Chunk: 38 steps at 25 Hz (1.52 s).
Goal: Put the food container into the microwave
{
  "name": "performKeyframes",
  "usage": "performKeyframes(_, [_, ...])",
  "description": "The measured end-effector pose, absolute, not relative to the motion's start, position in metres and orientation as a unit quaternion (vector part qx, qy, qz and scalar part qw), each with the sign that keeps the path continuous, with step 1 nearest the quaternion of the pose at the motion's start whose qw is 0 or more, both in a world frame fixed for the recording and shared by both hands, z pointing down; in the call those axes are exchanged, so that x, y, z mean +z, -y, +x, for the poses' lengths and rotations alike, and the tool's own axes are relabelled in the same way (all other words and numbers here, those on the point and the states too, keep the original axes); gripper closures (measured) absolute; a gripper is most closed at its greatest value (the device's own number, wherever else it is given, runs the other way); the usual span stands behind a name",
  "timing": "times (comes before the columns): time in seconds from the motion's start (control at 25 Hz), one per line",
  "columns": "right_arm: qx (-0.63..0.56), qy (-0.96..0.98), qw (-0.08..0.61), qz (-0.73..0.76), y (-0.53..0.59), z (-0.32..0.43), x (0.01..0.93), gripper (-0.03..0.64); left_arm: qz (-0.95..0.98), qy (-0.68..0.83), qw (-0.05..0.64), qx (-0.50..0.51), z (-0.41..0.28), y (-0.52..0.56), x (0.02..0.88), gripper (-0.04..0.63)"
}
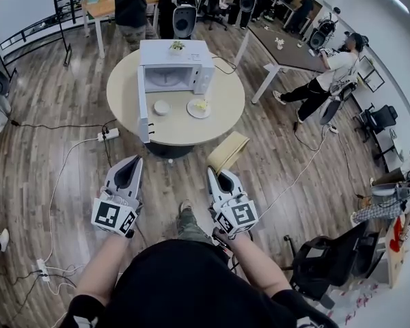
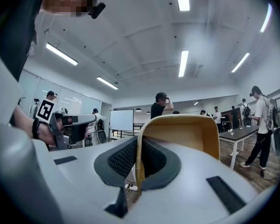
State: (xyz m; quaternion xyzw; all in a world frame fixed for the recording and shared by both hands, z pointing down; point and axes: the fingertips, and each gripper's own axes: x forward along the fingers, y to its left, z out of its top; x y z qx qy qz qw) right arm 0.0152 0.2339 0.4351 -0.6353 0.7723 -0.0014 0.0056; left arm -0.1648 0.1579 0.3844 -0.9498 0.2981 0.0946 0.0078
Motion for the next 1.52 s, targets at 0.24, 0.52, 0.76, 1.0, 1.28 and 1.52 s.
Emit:
performKeyframes(0.24, [-0.008,-0.772,0.009,-0.636,-0.216,0.021,0.433,0.592,-0.948,-0.303,0.006,0.099,-0.158,-0.142,0.381,0.577])
performKeyframes(0.52, [-0.006,-0.778,0.007,-0.629,-0.191,0.026,0.431,0.592,-0.948,-0.304,0.012,0.097,-0.151,-0.122,0.380,0.577])
performKeyframes(0.76, [-0.008,-0.782,0.003,-0.623,-0.169,0.028,0.431,0.592,-0.947,-0.308,0.010,0.095,-0.145,-0.103,0.381,0.577])
performKeyframes(1.0, [-0.004,-0.790,0.000,-0.613,-0.145,0.037,0.435,0.592,-0.945,-0.315,0.010,0.090,-0.136,-0.078,0.385,0.577])
performKeyframes(1.28, [-0.013,-0.788,0.001,-0.615,-0.120,0.058,0.437,0.592,-0.944,-0.318,0.011,0.084,-0.118,-0.053,0.386,0.577])
performKeyframes(1.52, [-0.014,-0.793,0.003,-0.608,-0.094,0.078,0.441,0.592,-0.946,-0.315,0.012,0.077,-0.092,-0.032,0.387,0.577])
